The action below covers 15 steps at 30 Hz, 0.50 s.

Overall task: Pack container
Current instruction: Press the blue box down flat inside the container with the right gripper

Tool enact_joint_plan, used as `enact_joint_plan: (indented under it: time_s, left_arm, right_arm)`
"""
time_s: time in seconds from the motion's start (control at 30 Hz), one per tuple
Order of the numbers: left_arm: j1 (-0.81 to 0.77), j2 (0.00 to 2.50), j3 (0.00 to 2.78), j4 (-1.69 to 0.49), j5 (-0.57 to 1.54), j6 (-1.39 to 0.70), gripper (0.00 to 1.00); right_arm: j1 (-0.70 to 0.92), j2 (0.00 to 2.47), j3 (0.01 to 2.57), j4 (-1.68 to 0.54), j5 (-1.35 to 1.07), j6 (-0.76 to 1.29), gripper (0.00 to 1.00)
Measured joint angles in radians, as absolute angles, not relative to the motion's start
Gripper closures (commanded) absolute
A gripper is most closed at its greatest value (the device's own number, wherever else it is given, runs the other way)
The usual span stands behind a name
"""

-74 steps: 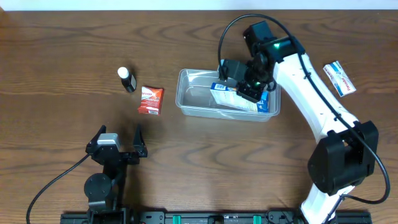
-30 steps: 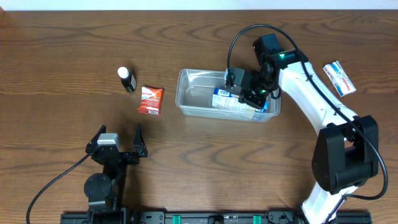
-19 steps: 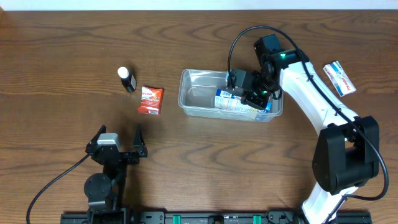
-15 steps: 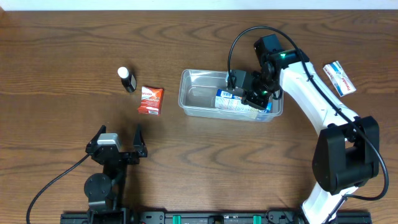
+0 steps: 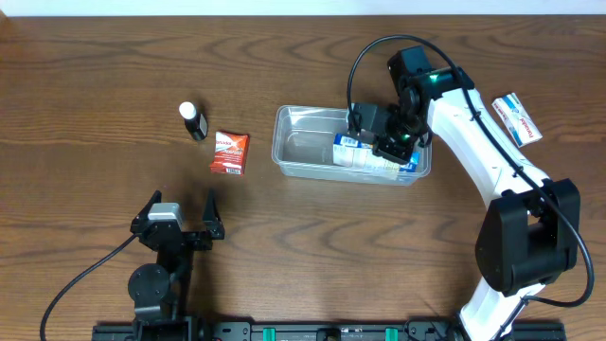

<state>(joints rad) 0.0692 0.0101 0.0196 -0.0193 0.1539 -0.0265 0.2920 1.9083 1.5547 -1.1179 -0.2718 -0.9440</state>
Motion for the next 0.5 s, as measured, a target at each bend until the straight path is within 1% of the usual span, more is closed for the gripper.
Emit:
enact_joint_plan:
  time_s: [0.5]
  left_arm:
    - [0.069, 0.010, 0.020, -0.019, 0.154, -0.027, 0.02]
  right_arm:
    - [0.292, 1.908, 1.555, -1.148, -0.308, -1.028, 0.97]
